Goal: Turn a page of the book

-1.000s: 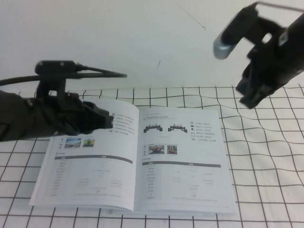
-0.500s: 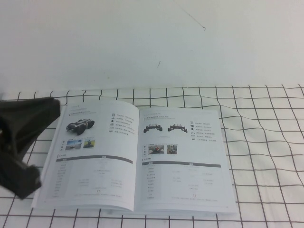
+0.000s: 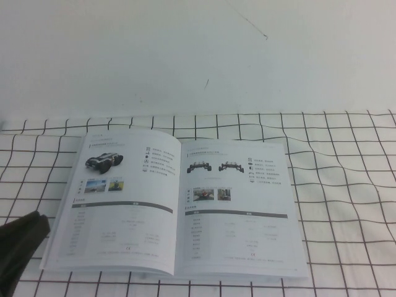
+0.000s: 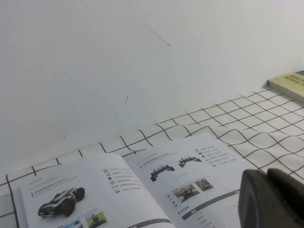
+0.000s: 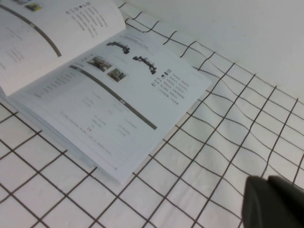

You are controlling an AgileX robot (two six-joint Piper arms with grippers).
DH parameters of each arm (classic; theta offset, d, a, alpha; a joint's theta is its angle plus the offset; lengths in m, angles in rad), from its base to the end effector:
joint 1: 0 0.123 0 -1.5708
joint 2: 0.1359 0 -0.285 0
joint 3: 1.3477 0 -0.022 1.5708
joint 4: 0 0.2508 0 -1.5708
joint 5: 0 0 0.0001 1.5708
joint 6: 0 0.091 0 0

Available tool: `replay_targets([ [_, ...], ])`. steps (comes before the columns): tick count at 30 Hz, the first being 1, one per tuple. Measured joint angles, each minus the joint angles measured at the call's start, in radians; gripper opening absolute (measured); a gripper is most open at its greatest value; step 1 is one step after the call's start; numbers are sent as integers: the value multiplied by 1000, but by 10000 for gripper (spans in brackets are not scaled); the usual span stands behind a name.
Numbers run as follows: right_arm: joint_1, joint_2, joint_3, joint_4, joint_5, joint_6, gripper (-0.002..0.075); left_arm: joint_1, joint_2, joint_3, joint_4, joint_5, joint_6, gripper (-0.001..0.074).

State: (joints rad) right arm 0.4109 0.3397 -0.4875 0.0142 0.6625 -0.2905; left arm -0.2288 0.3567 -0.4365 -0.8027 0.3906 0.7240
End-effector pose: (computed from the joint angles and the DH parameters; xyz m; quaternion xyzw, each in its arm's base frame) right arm 0.0622 0.0280 0.2955 -0.2867 0.7906 0.0392 0.5396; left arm 0.0717 -0.0424 0.3113 0.1615 0.7263 -0.1904 0.6404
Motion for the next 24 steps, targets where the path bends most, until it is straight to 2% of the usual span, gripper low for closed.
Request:
replay_targets([
  [9, 0, -109, 124, 1, -15, 4, 0, 0, 0, 6, 0, -7, 0, -2],
  [24, 0, -111, 143, 1, -11, 4, 0, 0, -10, 22, -7, 125, -4, -2],
])
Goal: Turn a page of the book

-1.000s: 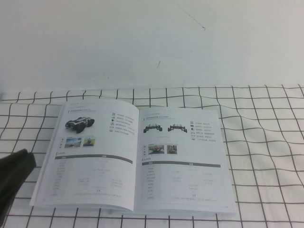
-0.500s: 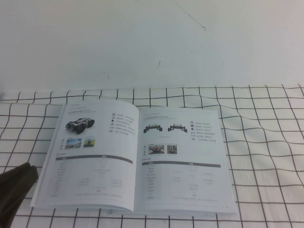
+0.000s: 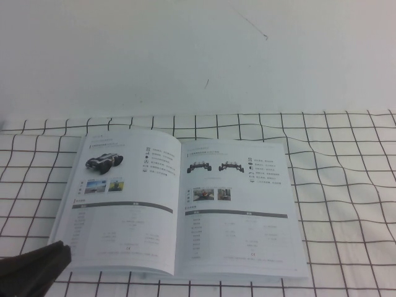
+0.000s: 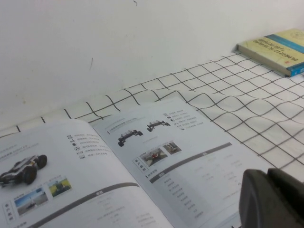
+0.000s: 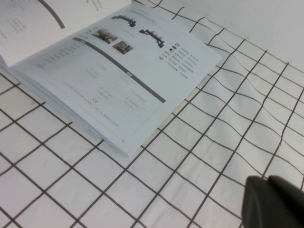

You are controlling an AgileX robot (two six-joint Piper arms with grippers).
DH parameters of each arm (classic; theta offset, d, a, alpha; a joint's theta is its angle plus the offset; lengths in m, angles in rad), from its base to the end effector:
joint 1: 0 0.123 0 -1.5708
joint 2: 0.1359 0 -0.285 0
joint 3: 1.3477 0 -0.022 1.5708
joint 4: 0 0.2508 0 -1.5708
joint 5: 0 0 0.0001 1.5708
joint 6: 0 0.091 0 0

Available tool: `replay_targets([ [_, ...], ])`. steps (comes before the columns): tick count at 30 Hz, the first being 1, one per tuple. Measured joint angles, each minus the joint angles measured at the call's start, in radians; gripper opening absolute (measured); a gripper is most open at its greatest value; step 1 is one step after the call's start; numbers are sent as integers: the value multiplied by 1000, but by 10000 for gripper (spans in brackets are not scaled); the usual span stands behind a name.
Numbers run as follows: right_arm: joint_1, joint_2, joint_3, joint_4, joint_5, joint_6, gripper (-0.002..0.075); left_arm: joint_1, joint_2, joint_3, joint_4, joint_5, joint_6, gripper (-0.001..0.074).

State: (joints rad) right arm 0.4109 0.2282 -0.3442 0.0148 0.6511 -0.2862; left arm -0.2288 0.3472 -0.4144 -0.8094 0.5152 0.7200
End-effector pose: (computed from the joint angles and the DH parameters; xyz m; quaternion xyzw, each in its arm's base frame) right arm 0.0518 0.0235 0.2572 -0.2867 0.7965 0.0401 0.5309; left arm 0.0657 -0.0487 0.2972 0.1928 0.7509 -0.2167 0.5933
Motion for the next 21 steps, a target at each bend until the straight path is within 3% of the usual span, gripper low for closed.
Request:
replay_targets([
  [6, 0, -2, 1, 0, 0, 0, 0, 0, -110, 159, 25, -279, -17, -2],
  [9, 0, -2, 1, 0, 0, 0, 0, 0, -185, 248, 231, -412, -80, -2],
  [14, 0, -2, 1, 0, 0, 0, 0, 11, -247, 418, 614, -662, -414, -2],
  [21, 0, -2, 1, 0, 0, 0, 0, 119, -300, 441, 698, -523, -550, -2],
])
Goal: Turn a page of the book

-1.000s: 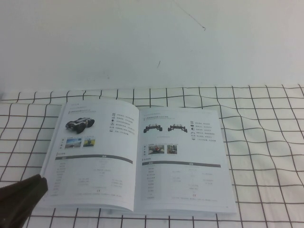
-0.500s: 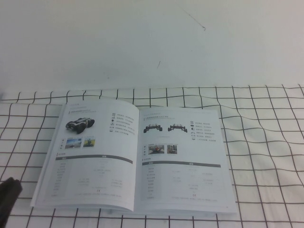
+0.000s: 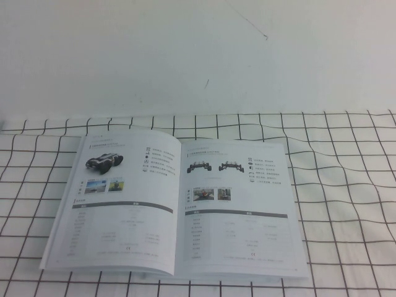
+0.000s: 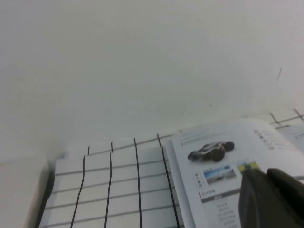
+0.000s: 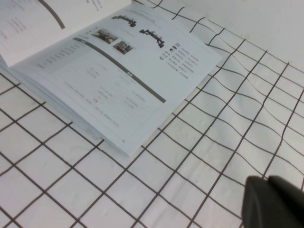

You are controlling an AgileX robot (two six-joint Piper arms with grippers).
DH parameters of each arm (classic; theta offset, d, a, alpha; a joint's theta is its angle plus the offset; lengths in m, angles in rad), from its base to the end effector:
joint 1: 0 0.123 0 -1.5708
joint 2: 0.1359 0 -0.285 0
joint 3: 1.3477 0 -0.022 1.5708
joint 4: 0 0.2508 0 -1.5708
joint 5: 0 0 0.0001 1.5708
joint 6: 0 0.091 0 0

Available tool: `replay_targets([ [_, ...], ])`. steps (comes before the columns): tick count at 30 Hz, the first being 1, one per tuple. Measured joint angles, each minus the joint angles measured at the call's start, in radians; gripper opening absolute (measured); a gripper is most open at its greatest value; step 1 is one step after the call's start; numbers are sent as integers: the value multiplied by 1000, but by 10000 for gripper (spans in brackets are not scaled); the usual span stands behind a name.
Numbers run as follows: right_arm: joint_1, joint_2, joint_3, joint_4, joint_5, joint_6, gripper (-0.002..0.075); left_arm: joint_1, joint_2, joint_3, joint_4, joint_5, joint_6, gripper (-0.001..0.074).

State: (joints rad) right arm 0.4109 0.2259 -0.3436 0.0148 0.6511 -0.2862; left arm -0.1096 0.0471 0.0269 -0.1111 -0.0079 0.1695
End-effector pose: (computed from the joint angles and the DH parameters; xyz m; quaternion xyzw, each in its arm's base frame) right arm 0.0515 0.0233 0.2571 -0.2865 0.7960 0.0401 0.5316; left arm 0.0609 -0.0066 0.2020 0.0584 0.6972 -0.0180 0.7143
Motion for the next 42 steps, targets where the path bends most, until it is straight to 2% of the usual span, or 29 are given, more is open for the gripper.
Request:
replay_targets([
  [10, 0, 0, 0, 0, 0, 1, 0, 62, -56, 0, 48, 315, -140, -2],
  [42, 0, 0, 2, 0, 0, 2, 0, 65, -58, -3, 62, 338, -160, -4],
])
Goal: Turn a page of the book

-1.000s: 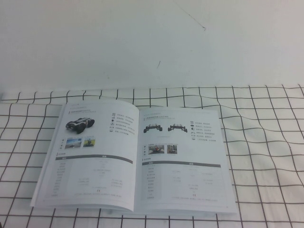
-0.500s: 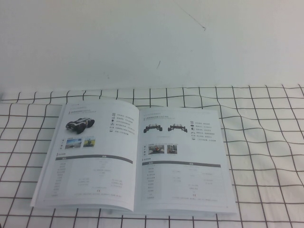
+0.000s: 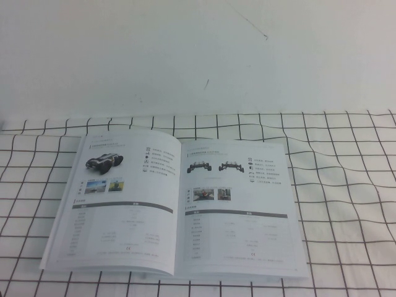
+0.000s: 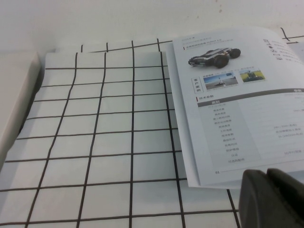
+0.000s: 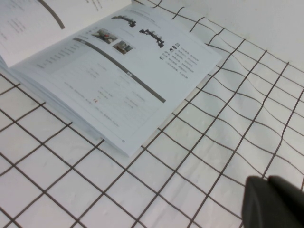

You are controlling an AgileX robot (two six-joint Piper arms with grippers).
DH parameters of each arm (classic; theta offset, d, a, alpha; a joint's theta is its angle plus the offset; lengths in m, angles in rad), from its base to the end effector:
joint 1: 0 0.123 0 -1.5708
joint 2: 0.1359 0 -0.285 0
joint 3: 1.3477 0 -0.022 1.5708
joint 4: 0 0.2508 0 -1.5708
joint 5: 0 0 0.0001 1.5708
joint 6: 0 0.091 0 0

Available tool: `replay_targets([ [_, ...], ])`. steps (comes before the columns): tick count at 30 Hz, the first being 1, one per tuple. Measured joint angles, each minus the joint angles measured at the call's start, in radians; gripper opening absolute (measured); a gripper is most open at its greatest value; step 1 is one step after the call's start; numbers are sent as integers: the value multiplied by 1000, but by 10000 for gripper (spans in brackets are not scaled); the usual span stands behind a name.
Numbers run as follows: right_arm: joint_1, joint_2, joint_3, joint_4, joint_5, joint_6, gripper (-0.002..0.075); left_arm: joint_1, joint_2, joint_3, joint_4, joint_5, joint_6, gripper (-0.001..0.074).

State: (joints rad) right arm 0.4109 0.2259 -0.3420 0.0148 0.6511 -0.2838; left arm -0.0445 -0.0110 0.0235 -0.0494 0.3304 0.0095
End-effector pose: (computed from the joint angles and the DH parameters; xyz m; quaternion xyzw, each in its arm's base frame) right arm 0.0516 0.0234 0.2566 -0.2857 0.7968 0.0407 0.5309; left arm 0.0536 -0.0039 0.1761 0.0078 0.7913 -0.0313 0.6105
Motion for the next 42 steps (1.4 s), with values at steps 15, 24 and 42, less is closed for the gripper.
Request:
replay_targets([
  [15, -307, -217, 331, -42, -362, 24, 0, 2, 0, 0, 0, 0, -1, -4],
  [24, -390, -238, 371, -9, -299, 24, 0, 2, 0, 0, 0, 0, -1, -3],
  [42, -561, -239, 371, 24, -279, 62, 0, 2, 0, 0, 0, 0, -1, -3],
])
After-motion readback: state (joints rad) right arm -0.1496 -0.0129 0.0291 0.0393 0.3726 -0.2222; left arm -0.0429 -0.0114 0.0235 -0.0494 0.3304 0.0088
